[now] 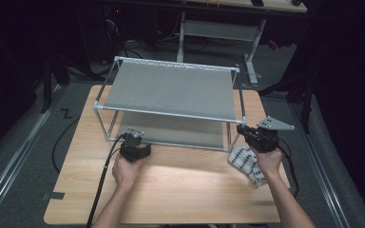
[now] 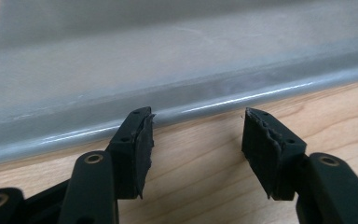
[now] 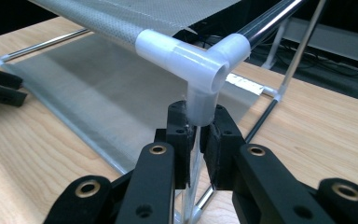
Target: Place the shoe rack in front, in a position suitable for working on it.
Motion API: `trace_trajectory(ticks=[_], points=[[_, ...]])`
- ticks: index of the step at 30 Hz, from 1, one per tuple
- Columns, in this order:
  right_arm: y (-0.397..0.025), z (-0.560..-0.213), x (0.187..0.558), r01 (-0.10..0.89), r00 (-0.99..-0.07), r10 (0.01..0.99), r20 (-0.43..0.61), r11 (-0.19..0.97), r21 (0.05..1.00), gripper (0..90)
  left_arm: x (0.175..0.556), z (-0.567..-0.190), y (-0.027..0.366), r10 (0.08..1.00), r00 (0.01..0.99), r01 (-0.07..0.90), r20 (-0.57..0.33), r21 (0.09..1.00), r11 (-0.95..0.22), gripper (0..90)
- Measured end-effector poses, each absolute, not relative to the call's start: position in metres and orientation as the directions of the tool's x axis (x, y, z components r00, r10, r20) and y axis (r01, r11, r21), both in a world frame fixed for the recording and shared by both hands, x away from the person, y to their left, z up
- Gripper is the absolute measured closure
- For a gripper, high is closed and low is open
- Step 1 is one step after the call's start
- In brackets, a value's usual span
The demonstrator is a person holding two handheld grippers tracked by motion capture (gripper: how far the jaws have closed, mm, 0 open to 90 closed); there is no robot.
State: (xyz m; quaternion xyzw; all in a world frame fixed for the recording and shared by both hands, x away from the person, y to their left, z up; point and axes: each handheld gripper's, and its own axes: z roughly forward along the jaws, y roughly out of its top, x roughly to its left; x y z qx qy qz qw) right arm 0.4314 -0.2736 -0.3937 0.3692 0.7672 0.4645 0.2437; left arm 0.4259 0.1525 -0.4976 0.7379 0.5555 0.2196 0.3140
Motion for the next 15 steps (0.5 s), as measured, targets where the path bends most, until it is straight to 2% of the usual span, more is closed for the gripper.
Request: trace_trajectory(ticks=[15], points=[[-0.258,-0.397,0.405,0.301,-0.66,0.751,-0.036,0.308,0.902,81.4,0.426,-0.496,0.144,0.955,0.296,0.667,-0.033,0.722,-0.182,42.4]])
